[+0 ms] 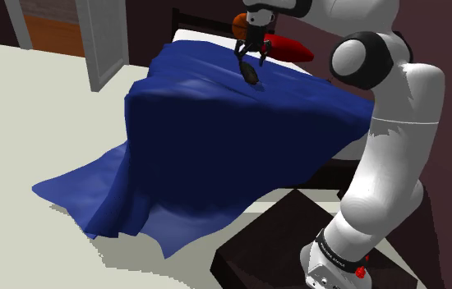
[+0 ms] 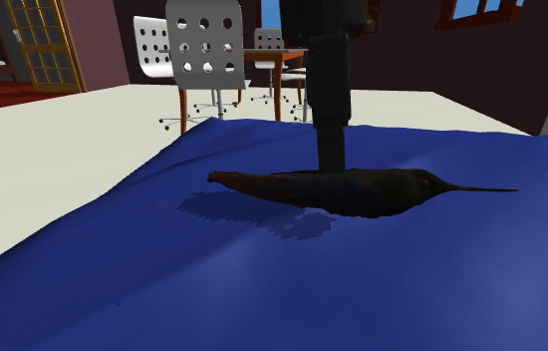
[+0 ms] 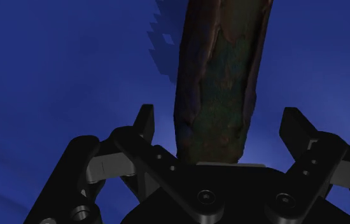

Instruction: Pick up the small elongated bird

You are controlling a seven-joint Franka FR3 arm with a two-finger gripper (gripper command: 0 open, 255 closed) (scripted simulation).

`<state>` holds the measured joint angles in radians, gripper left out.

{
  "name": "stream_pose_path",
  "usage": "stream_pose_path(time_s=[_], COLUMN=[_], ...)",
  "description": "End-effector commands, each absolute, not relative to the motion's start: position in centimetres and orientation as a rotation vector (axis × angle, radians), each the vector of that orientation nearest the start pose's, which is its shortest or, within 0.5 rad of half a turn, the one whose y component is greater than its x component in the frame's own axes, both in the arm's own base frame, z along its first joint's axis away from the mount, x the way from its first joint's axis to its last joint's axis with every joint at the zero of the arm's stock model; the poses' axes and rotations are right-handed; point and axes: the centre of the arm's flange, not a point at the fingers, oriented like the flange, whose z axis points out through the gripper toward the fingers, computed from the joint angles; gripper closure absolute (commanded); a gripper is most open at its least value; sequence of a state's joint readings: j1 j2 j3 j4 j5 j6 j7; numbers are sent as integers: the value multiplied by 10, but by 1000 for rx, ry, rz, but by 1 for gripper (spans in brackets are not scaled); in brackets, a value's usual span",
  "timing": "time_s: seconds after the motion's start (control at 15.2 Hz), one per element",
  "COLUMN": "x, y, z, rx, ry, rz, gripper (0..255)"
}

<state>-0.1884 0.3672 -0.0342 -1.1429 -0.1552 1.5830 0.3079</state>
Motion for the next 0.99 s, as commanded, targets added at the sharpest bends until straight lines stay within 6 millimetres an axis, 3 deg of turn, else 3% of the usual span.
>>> stream_pose_path(time_s=[0.0, 0.4, 0.59, 0.66, 0.92], x=[653, 653, 653, 653, 653], y=[-167, -167, -167, -167, -167], z=[598, 566, 563, 563, 563], rx=[-3183, -3183, -3183, -3183, -3183], ry=[899, 899, 899, 898, 899], rz=[-133, -133, -133, -133, -133], gripper=[0, 0, 0, 255, 255])
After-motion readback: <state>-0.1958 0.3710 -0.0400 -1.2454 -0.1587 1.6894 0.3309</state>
